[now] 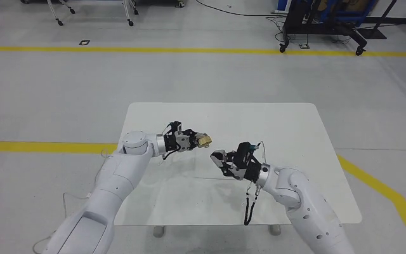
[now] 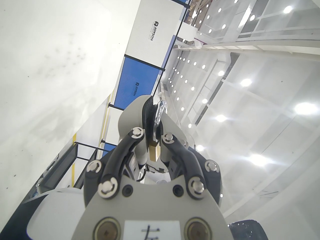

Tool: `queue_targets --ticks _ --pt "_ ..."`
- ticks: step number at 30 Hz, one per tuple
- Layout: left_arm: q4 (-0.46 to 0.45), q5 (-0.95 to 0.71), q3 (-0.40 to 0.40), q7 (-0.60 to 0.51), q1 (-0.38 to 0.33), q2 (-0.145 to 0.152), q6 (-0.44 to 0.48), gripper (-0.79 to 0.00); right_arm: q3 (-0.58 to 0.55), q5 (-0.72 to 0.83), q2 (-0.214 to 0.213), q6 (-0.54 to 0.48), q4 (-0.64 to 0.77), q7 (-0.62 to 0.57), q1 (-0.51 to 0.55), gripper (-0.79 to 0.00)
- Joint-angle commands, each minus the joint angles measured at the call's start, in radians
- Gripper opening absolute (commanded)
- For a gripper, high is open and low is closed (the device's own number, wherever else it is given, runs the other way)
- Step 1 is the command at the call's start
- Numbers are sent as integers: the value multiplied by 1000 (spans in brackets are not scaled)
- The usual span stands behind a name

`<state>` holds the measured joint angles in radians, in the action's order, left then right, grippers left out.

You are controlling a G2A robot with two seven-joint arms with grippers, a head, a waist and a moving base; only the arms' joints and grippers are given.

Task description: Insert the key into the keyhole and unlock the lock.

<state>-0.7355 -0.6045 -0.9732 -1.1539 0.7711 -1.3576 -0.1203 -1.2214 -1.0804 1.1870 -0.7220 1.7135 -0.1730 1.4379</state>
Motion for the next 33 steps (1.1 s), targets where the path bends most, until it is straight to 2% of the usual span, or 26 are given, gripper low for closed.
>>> queue_targets --ticks 1,12,19,23,24,25,26,29,33 --pt "-11 6 -2 -13 6 3 1 -785 14 37 3 11 -23 -23 -26 -785" --pt "-40 29 -8 -24 19 12 -11 -785 68 84 11 41 -100 -66 -109 -785" --pt "-51 29 -12 -31 26 15 -9 -785 82 109 12 52 -114 -77 -124 -785" --pt "-55 27 -16 -24 30 16 -8 -785 71 212 5 -69 -110 -70 -115 -785" --pt "-54 22 -21 -6 32 16 -3 -785 71 212 5 -69 -110 -70 -115 -603" --pt "-56 16 -25 16 35 16 1 -785 71 212 5 -69 -110 -70 -115 -259" --pt "-59 10 -29 38 38 15 3 -785 71 212 5 -69 -110 -70 -115 0" --pt "-75 11 -38 110 48 15 30 -785 71 212 5 -69 -110 -70 -115 0" --pt "-103 34 -37 153 66 15 59 -785 71 212 5 -69 -110 -70 -115 0"
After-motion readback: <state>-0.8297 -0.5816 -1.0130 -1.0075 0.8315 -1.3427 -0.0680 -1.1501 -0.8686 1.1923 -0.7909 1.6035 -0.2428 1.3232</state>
